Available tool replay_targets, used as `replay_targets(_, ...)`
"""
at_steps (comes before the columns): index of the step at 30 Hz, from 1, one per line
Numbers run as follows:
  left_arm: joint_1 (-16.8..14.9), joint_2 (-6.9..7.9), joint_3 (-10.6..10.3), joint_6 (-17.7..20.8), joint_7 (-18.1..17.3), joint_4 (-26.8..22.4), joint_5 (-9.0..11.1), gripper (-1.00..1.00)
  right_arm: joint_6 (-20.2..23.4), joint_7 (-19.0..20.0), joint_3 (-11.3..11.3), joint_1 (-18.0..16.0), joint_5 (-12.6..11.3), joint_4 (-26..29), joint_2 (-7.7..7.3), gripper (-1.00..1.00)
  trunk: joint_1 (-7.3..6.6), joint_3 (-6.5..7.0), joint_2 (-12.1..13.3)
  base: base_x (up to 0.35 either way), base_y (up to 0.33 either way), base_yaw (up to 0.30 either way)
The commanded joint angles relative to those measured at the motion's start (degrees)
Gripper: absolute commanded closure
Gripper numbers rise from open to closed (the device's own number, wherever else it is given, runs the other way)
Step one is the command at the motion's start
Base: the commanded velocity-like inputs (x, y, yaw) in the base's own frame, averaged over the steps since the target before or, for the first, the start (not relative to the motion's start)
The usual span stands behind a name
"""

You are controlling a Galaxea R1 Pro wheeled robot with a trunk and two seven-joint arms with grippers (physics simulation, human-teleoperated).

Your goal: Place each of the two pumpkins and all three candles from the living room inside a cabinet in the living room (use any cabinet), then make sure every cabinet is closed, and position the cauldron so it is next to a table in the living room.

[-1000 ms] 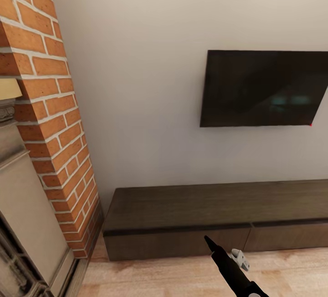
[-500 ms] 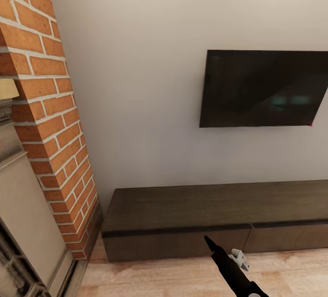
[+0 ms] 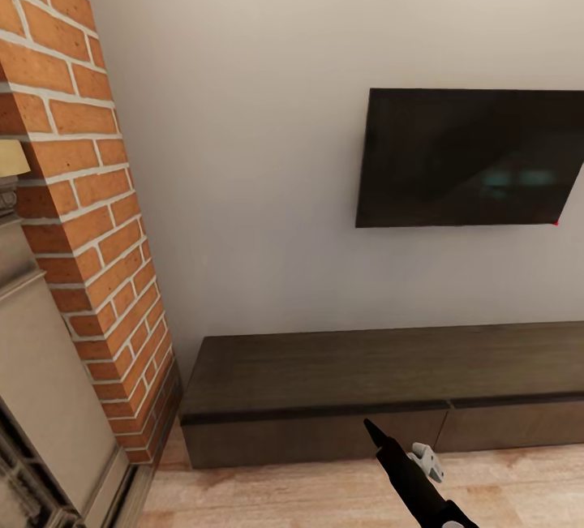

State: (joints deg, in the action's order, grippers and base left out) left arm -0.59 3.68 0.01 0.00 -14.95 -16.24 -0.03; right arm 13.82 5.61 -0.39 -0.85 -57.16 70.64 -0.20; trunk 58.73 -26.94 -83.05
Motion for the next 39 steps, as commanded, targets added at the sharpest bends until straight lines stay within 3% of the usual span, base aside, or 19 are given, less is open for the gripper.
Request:
replay_targets(1, -0.04, 0.01, 0.01, 0.0, -0.18, -0.02, 0.0, -1.0, 0.26, 0.05, -0.05, -0.03, -0.47, 0.02, 0.0, -1.0, 0.0, -0.06, -0.03, 0.002, 0.0, 0.0)
replay_targets(11, -0.05, 0.4, 0.2, 0.55, -1.32, -0.89, 0.2, -1.0, -0.01, 0.36, -0.03, -0.02, -0.5, -0.08, -0.15, -1.0, 0.0, -0.06, -0.03, 0.0, 0.0, 0.0)
replay_targets(14, -0.1, 0.76, 0.18, 1.46, -4.68, -4.12, 0.26, -1.0, -0.02, 0.4, -0.09, -0.01, -0.5, -1.2, -0.07, -1.0, 0.0, -0.06, -0.03, 0.0, 0.0, 0.0)
replay_targets(17, -0.09, 1.5, 0.26, 7.03, -9.94, -9.72, 0.33, -1.0, -0.02, 0.43, -0.12, -0.02, -0.5, -2.07, 0.0, -1.0, 0.0, -0.06, -0.03, 0.0, 0.0, 0.0)
replay_targets(19, -0.1, 2.11, 0.36, 14.72, -13.91, -15.34, 0.32, -1.0, -0.05, 0.44, -0.13, -0.02, -0.49, -2.35, 0.01, -1.0, 0.0, -0.06, -0.03, 0.0, 0.0, 0.0)
replay_targets(24, -0.18, 3.51, 0.67, 29.31, -20.89, -29.17, 1.28, -1.0, -0.13, 0.56, -0.2, -0.03, -0.49, -3.08, 0.02, -1.0, 0.0, -0.06, -0.03, 0.0, 0.0, 0.0)
replay_targets(27, -2.41, 3.91, 0.89, 36.33, -24.11, -33.18, 2.17, -1.0, -0.18, 0.61, -0.17, -0.03, -0.49, -3.25, 0.02, -1.0, 0.0, -0.06, -0.03, 0.0, 0.0, 0.0)
replay_targets(31, -6.87, 3.88, 1.26, 40.54, -25.67, -32.53, 2.96, -1.0, -0.23, 0.8, -0.17, -0.03, -0.49, -3.66, 0.03, -1.0, 0.0, -0.06, -0.03, 0.0, 0.0, 0.0)
replay_targets(34, -7.82, 3.84, 1.33, 41.31, -27.61, -31.62, 2.89, -1.0, -0.32, 0.86, -0.28, -0.03, -0.53, -4.82, 0.03, -1.0, 0.0, -0.06, -0.03, 0.0, 0.0, 0.0)
replay_targets(39, -8.83, 4.12, 1.35, 42.37, -41.51, -33.66, 2.56, -1.0, -0.64, 0.73, -1.02, -0.03, -0.5, -5.9, 0.09, -1.0, 0.0, -0.06, -0.03, 0.0, 0.0, 0.0)
